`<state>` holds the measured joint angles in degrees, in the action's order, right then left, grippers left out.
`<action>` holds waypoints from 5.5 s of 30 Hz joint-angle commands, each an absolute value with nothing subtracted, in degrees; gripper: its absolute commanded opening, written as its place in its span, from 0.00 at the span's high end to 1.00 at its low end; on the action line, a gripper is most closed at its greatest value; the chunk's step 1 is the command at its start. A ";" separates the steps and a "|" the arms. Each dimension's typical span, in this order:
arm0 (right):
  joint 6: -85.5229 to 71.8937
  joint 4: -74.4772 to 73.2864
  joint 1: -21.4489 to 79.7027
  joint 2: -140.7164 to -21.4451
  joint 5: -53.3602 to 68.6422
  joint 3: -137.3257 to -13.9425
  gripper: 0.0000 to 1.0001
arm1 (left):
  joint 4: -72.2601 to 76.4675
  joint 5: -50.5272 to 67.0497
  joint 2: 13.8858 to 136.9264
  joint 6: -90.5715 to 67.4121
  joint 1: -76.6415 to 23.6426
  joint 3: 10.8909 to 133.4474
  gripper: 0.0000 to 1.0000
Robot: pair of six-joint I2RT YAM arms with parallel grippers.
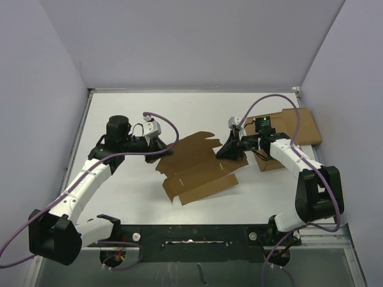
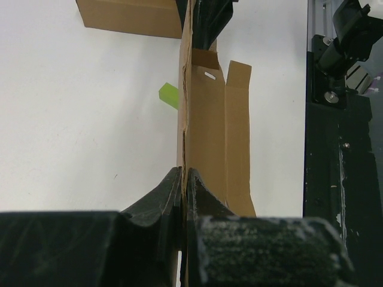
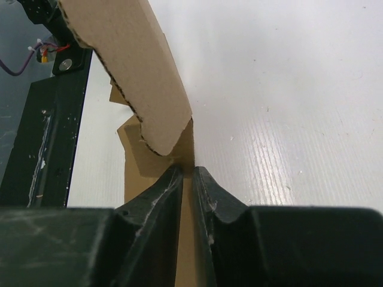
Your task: Fold the paper box
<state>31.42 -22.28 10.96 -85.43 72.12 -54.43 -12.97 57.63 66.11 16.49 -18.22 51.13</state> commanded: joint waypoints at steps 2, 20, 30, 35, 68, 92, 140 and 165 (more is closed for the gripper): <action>31.09 -19.77 11.53 -85.04 74.91 -54.63 0.92 | -8.93 61.29 65.87 15.57 -18.02 51.51 1.00; 27.10 -13.95 10.36 -82.26 71.54 -52.47 0.74 | -8.05 64.48 66.58 14.72 -18.02 51.42 1.00; 28.73 -12.50 11.41 -81.15 75.85 -50.89 0.66 | -6.95 67.24 67.36 13.35 -17.93 51.51 1.00; 29.98 -13.51 11.59 -80.53 77.50 -51.22 0.68 | -5.95 68.56 68.10 12.42 -17.99 51.45 1.00; 33.55 -20.14 12.49 -80.72 78.06 -54.18 1.00 | -3.08 65.92 69.09 9.87 -18.05 50.89 1.00; 40.30 -32.54 9.85 -81.03 74.14 -59.57 0.53 | -4.25 57.65 66.63 12.45 -17.51 50.31 1.00; 29.06 -26.04 4.18 -89.53 52.41 -58.38 0.95 | 2.99 44.47 60.83 9.14 -13.62 46.65 1.00; 21.24 -18.70 8.15 -94.68 61.53 -55.10 0.55 | 4.75 45.23 60.25 8.64 -13.40 45.77 1.00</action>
